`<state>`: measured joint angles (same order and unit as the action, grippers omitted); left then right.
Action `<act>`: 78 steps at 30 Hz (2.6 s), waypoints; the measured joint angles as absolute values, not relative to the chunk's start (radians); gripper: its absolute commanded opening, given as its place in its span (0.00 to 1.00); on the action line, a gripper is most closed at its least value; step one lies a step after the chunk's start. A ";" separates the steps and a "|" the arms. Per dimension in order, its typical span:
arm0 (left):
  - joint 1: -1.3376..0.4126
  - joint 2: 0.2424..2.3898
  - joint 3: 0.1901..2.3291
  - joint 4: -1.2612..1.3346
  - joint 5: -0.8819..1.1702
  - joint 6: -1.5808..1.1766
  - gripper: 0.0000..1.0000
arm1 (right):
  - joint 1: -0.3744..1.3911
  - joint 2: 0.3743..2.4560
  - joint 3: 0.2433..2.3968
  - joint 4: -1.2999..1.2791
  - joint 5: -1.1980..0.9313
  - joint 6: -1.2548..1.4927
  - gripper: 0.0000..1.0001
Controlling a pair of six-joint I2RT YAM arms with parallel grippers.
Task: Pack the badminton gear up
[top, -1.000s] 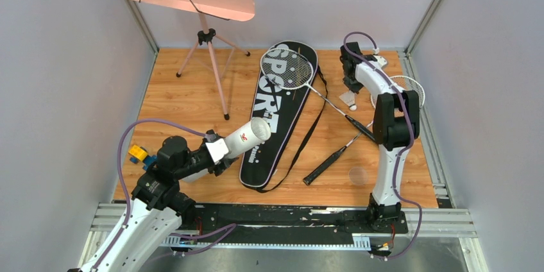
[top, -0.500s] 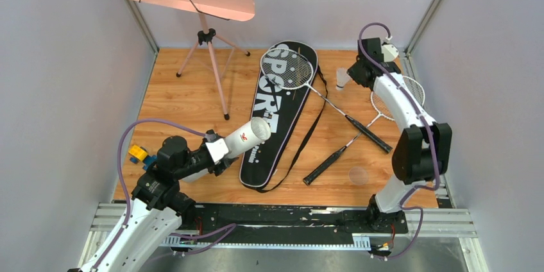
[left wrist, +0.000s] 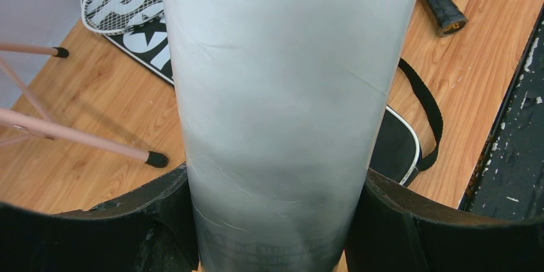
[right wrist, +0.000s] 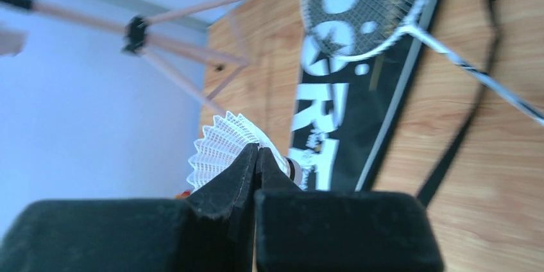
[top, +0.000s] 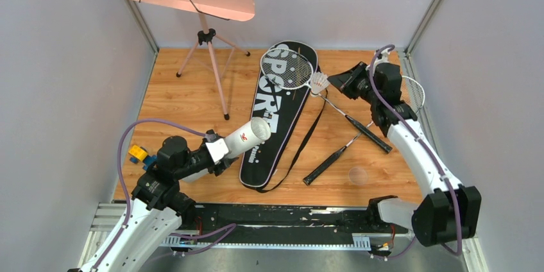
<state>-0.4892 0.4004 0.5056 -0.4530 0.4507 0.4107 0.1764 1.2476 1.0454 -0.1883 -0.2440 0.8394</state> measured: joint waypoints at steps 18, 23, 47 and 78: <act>-0.489 0.407 0.506 -0.453 0.450 0.411 0.62 | 0.419 0.986 0.928 0.142 -0.549 0.935 0.00; -0.489 0.408 0.506 -0.453 0.450 0.411 0.62 | 0.523 0.983 0.928 0.164 -0.545 0.942 0.00; -0.489 0.407 0.506 -0.453 0.450 0.411 0.62 | 0.672 1.079 0.881 0.244 -0.503 0.974 0.07; -0.489 0.408 0.506 -0.454 0.442 0.411 0.62 | 0.788 1.275 1.016 -0.002 -0.523 0.801 0.49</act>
